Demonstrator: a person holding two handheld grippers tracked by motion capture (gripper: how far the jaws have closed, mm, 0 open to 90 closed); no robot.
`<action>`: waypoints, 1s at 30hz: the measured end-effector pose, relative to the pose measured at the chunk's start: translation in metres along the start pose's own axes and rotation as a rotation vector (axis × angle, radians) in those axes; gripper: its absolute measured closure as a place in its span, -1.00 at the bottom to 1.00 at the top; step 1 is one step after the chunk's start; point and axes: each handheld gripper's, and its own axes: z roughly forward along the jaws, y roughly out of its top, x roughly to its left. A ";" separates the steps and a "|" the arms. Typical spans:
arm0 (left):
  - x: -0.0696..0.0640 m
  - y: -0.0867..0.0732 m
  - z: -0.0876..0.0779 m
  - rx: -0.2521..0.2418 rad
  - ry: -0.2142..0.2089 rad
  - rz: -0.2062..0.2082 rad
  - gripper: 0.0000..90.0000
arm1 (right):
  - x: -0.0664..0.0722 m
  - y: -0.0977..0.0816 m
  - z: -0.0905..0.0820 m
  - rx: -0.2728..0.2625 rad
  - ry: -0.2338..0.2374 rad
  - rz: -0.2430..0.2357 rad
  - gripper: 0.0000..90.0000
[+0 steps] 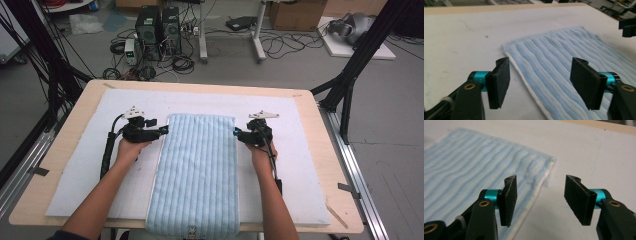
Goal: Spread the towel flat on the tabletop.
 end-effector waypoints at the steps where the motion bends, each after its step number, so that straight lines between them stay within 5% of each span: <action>1: -0.001 -0.002 -0.002 -0.002 -0.006 0.005 -0.42 | -0.001 -0.003 -0.007 -0.014 0.013 -0.005 -0.12; 4: -0.003 -0.007 -0.010 -0.017 -0.028 0.017 -0.62 | -0.004 -0.010 -0.025 -0.013 0.038 -0.007 -0.33; 13: -0.011 -0.013 -0.033 -0.080 -0.058 0.046 -0.57 | -0.002 -0.039 -0.058 -0.044 0.080 -0.046 -0.70; 17: -0.014 -0.016 -0.038 -0.093 -0.045 0.067 -0.54 | 0.004 -0.042 -0.065 -0.064 0.072 -0.109 -0.74; 30: -0.013 -0.019 -0.040 -0.077 -0.024 0.062 -0.53 | 0.001 -0.042 -0.066 -0.081 0.070 -0.095 -0.75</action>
